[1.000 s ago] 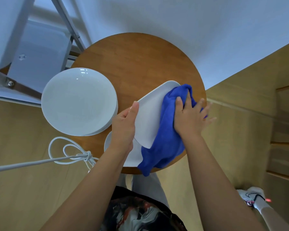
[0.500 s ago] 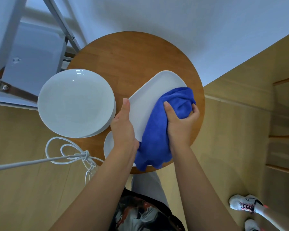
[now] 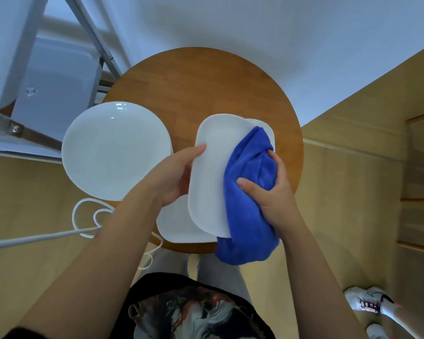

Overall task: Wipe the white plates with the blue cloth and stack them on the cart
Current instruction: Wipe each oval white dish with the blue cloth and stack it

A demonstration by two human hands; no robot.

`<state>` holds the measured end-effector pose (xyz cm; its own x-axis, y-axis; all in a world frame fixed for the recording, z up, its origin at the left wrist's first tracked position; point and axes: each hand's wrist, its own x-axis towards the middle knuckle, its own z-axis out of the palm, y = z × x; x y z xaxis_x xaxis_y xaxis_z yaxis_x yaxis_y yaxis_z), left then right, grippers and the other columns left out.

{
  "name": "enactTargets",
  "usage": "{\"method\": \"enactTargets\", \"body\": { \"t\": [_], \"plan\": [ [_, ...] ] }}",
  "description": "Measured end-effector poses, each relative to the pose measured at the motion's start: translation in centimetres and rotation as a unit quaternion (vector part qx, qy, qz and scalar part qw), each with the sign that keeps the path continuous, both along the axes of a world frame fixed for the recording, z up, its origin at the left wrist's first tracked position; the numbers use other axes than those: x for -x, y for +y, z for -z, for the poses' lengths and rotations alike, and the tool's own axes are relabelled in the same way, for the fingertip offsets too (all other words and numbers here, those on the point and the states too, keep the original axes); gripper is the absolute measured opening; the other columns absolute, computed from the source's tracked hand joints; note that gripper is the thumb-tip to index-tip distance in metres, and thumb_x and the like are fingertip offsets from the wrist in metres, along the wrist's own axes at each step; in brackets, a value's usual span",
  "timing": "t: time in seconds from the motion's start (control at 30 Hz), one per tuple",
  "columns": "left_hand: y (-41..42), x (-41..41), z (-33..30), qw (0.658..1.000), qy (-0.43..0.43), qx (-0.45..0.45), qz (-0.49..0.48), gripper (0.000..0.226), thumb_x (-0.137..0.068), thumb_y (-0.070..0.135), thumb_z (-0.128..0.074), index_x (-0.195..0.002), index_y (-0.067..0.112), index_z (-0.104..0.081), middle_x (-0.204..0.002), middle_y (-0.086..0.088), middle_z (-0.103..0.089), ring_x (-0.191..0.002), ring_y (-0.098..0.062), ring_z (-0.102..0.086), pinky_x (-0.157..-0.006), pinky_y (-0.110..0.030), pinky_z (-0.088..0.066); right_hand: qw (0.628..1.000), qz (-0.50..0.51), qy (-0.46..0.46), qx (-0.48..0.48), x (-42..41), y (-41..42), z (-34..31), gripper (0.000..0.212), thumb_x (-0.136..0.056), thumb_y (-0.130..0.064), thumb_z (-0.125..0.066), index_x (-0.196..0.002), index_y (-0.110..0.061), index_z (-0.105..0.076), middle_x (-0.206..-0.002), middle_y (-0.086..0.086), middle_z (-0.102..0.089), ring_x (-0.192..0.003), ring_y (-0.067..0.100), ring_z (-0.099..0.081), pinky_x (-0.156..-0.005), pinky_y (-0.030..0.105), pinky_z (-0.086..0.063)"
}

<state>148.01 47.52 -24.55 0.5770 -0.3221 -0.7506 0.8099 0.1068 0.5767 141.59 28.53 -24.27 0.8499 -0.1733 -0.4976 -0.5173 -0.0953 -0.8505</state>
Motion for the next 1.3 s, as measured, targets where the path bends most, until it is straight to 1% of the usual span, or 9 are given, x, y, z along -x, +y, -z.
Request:
{"method": "enactTargets", "body": {
  "t": [0.13, 0.27, 0.43, 0.63, 0.83, 0.97, 1.07, 1.17, 1.3],
  "plan": [
    [-1.1, -0.1, -0.4, 0.998, 0.003, -0.021, -0.051, 0.022, -0.092, 0.048, -0.052, -0.094, 0.028, -0.062, -0.076, 0.008, -0.075, -0.074, -0.016, -0.072, -0.057, -0.031, -0.057, 0.998, -0.028, -0.025, 0.05, -0.6, 0.8, -0.8, 0.077, -0.072, -0.041, -0.078, -0.129, -0.054, -0.027, -0.122, -0.035, -0.038, -0.111, -0.005, -0.046, -0.081, 0.012, -0.043],
    [-1.8, 0.0, -0.5, 0.994, -0.012, -0.018, -0.104, 0.022, -0.09, 0.052, -0.053, -0.095, 0.034, -0.063, -0.082, 0.009, -0.075, -0.084, -0.018, -0.071, -0.067, -0.037, -0.058, 0.997, 0.001, -0.058, 0.045, -0.3, 0.6, -1.5, 0.073, -0.072, -0.037, -0.079, -0.121, -0.06, -0.03, -0.122, -0.04, -0.04, -0.11, -0.017, -0.044, -0.078, 0.006, -0.046],
    [-2.7, 0.5, -0.5, 0.978, 0.009, 0.01, -0.21, 0.021, -0.088, 0.052, -0.055, -0.097, 0.035, -0.063, -0.084, 0.008, -0.075, -0.086, -0.021, -0.071, -0.066, -0.038, -0.058, 0.992, 0.112, -0.049, 0.018, 0.8, 1.7, -0.8, 0.068, -0.075, -0.031, -0.078, -0.132, -0.033, -0.042, -0.129, -0.014, -0.055, -0.116, 0.008, -0.055, -0.097, 0.034, -0.05],
    [-4.7, 2.5, 0.0, 0.928, 0.044, 0.032, -0.37, 0.023, -0.082, 0.056, -0.06, -0.099, 0.04, -0.06, -0.076, 0.013, -0.073, -0.068, -0.011, -0.072, -0.048, -0.027, -0.055, 0.95, 0.311, -0.026, -0.027, 1.7, 5.1, 0.7, 0.062, -0.077, -0.033, -0.077, -0.131, -0.025, -0.048, -0.123, -0.004, -0.063, -0.109, 0.014, -0.062, -0.097, 0.042, -0.05],
    [-1.7, 3.5, 0.4, 0.961, -0.023, 0.032, -0.274, 0.037, -0.079, 0.052, -0.063, -0.107, 0.029, -0.061, -0.09, 0.002, -0.075, -0.082, -0.02, -0.073, -0.061, -0.035, -0.057, 0.981, 0.177, 0.016, -0.075, 1.9, 2.2, 1.4, 0.047, -0.084, -0.021, -0.07, -0.127, -0.016, -0.052, -0.115, 0.0, -0.067, -0.103, 0.017, -0.066, -0.078, 0.026, -0.056],
    [3.8, 1.5, 0.1, 0.99, -0.042, -0.009, -0.138, 0.03, -0.077, 0.048, -0.066, -0.093, 0.024, -0.071, -0.088, -0.003, -0.074, -0.08, -0.021, -0.072, -0.062, -0.034, -0.056, 0.999, 0.024, 0.019, -0.042, 1.4, -1.9, 0.0, 0.057, -0.071, -0.035, -0.079, -0.121, -0.032, -0.053, -0.11, -0.012, -0.068, -0.099, 0.009, -0.066, -0.078, 0.027, -0.055],
    [3.6, 1.3, 0.0, 0.997, -0.006, -0.071, 0.028, 0.027, -0.084, 0.039, -0.063, -0.1, 0.018, -0.07, -0.096, -0.007, -0.074, -0.083, -0.021, -0.072, -0.064, -0.033, -0.057, 0.999, -0.045, 0.018, -0.007, 1.3, -2.7, -0.8, 0.05, -0.071, -0.036, -0.08, -0.11, -0.047, -0.051, -0.102, -0.028, -0.065, -0.093, -0.005, -0.064, -0.065, 0.012, -0.052],
    [2.5, 1.7, -0.1, 0.993, -0.023, -0.118, 0.017, 0.03, -0.092, 0.04, -0.055, -0.11, 0.017, -0.065, -0.108, -0.009, -0.07, -0.098, -0.029, -0.067, -0.085, -0.049, -0.054, 1.0, -0.019, 0.001, -0.01, 1.5, -2.2, -1.0, 0.05, -0.07, -0.037, -0.077, -0.113, -0.043, -0.052, -0.102, -0.026, -0.066, -0.094, -0.004, -0.064, -0.065, 0.01, -0.052],
    [1.7, 2.0, -0.7, 0.987, -0.054, -0.148, -0.04, 0.021, -0.092, 0.039, -0.056, -0.1, 0.023, -0.067, -0.104, -0.005, -0.07, -0.1, -0.029, -0.065, -0.09, -0.054, -0.051, 0.995, 0.096, -0.01, 0.001, 3.1, -1.2, -0.1, 0.061, -0.071, -0.036, -0.08, -0.124, -0.028, -0.053, -0.112, -0.009, -0.068, -0.101, 0.013, -0.066, -0.084, 0.036, -0.056]
  ]
}}
